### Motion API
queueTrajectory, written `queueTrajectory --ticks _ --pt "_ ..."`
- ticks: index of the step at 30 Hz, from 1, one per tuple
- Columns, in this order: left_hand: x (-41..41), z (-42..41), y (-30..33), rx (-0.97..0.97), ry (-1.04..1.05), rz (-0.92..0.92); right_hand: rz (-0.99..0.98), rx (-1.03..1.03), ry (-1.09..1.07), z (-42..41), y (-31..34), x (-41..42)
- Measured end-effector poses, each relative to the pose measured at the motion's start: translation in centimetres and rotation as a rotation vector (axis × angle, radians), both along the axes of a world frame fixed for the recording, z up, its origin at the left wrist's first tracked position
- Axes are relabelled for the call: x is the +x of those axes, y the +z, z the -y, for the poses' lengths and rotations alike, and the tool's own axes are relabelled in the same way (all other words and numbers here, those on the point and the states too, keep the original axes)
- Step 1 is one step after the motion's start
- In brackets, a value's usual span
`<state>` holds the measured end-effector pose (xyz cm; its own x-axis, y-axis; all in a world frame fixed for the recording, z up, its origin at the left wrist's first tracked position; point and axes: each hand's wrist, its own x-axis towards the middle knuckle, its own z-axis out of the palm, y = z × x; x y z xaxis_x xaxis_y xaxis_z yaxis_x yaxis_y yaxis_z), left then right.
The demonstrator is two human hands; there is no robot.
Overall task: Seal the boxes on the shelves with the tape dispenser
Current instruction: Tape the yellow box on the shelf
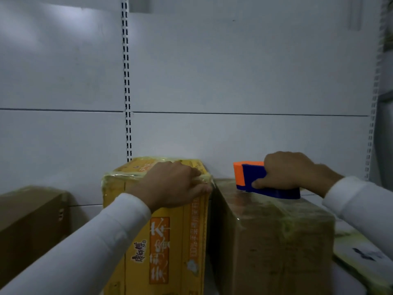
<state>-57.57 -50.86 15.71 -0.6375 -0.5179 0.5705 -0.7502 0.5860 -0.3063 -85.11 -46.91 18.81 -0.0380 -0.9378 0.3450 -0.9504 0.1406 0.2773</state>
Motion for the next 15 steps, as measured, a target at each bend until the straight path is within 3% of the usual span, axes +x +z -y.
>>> queueTrajectory --ticks 7,15 --pt "-5.0 -0.3 -1.3 -0.142 0.264 -0.231 0.104 -0.106 0.081 -0.5 -0.5 -1.1" --pt "-5.1 0.0 -1.6 -0.174 0.285 -0.214 0.296 -0.089 0.231 -0.5 -1.5 -1.4"
